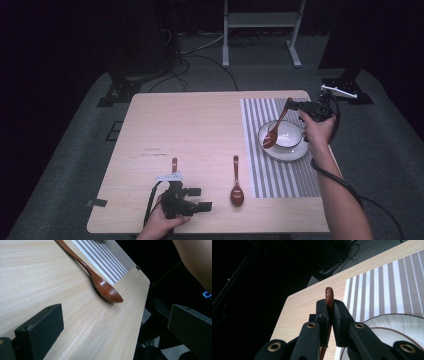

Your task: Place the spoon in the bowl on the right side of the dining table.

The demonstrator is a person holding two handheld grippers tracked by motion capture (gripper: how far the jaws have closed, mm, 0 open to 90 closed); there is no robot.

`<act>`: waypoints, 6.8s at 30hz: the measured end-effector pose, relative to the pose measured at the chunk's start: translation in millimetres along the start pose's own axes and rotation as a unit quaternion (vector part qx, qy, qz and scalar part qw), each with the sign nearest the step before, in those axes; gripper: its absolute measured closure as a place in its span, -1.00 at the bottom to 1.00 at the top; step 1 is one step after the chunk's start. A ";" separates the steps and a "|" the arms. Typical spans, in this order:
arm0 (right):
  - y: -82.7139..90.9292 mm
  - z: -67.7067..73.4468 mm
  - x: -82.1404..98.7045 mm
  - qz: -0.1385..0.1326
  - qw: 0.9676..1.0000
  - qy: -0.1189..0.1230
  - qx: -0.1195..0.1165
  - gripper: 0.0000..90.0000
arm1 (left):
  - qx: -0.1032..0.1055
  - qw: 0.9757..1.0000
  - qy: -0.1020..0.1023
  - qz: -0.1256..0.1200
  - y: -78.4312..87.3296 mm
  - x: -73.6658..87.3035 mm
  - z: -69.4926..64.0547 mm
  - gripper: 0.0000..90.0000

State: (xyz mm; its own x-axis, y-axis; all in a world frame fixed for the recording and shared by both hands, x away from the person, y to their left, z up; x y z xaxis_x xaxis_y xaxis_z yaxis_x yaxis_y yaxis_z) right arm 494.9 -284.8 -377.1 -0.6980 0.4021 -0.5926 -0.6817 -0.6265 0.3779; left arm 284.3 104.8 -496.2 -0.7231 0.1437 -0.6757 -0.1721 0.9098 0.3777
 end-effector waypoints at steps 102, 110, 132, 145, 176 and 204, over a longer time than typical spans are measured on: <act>22.2 -83.7 5.9 -0.042 0.995 -0.049 0.074 0.58 | -0.004 1.000 0.002 -0.005 -0.1 -1.1 2.5 -1.00; 23.1 -81.4 11.2 -0.027 0.996 -0.037 0.074 0.49 | -0.003 1.000 0.001 -0.001 -2.0 -0.2 3.1 -1.00; 31.3 -70.0 37.4 0.005 0.998 -0.001 0.060 0.40 | -0.005 1.000 -0.002 0.000 -1.5 1.0 1.7 -1.00; 39.6 -58.0 49.3 0.010 0.999 0.020 0.047 0.36 | -0.007 1.000 -0.004 -0.002 0.1 0.4 0.6 -1.00; 51.6 -34.3 89.1 0.032 0.998 0.052 0.007 0.19 | -0.010 1.000 -0.004 -0.007 3.2 -1.3 1.6 -1.00; 62.8 -26.8 124.9 0.040 0.997 0.058 -0.020 0.15 | -0.012 1.000 -0.005 -0.011 5.3 -1.7 1.3 -1.00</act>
State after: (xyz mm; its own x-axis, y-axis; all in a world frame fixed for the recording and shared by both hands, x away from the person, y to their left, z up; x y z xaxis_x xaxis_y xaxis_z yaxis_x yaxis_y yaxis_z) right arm 370.8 -291.9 -446.4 -0.7187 0.2715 -0.6402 -0.6133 -0.6814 0.3995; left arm 285.5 109.9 -493.8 -0.7125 0.1286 -0.6898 -0.2032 0.9031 0.3782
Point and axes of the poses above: each handheld gripper's, and its own axes: y roughly backward along the jaws, x roughly out of its underside, z roughly to its left, the point moved 5 cm from there along -y, roughly forward along the jaws, and after that the axes turned 2 degrees about y, right-handed, at the moved point
